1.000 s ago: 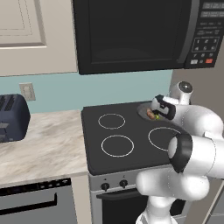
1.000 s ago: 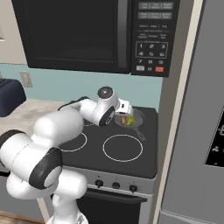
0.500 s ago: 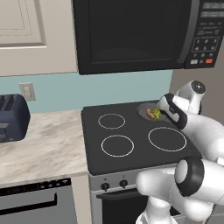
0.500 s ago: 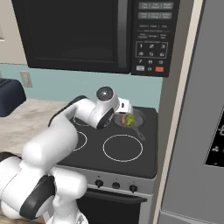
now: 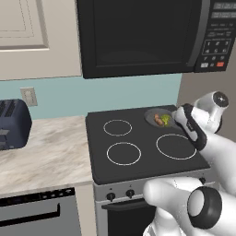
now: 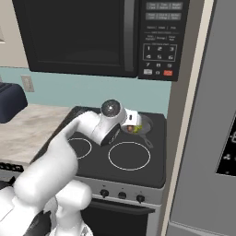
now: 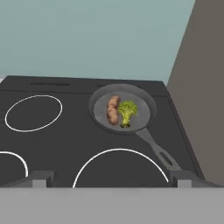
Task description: Put the broccoli and potato in the pan. Then turn on the rear right burner and set the heat to medium.
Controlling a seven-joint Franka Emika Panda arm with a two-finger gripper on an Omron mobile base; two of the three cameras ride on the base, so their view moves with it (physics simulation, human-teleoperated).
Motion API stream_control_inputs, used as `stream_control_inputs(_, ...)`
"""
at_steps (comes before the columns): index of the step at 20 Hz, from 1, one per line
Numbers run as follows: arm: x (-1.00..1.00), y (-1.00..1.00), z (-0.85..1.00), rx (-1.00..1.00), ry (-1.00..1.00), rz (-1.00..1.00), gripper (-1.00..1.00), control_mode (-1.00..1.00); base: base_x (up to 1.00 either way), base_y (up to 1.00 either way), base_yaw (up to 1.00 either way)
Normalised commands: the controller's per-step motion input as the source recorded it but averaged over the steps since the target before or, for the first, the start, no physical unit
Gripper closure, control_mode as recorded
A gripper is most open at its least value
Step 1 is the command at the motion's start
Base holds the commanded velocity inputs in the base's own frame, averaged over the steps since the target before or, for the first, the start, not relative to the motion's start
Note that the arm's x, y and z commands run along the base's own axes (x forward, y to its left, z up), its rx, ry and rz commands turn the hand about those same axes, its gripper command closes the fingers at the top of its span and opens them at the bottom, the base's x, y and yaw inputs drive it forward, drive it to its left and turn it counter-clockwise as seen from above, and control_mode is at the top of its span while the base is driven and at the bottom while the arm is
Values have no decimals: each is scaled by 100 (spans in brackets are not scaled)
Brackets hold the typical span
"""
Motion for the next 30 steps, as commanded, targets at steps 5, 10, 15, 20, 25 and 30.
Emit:
stream_control_inputs(5,-50,-17,-5,3,-13,0,-100,-100,0,0,0)
stream_control_inputs(10,-66,-19,-2,4,-19,0,-100,-100,0,0,0)
stream_control_inputs(15,-65,-11,0,3,-20,0,-100,-100,0,0,0)
stream_control_inputs(20,-62,-4,0,0,-15,0,-100,-100,0,0,0)
stream_control_inputs(25,-40,-1,0,0,-9,0,-100,-100,0,0,0)
stream_control_inputs(30,-25,0,0,0,-7,0,-100,-100,0,0,0)
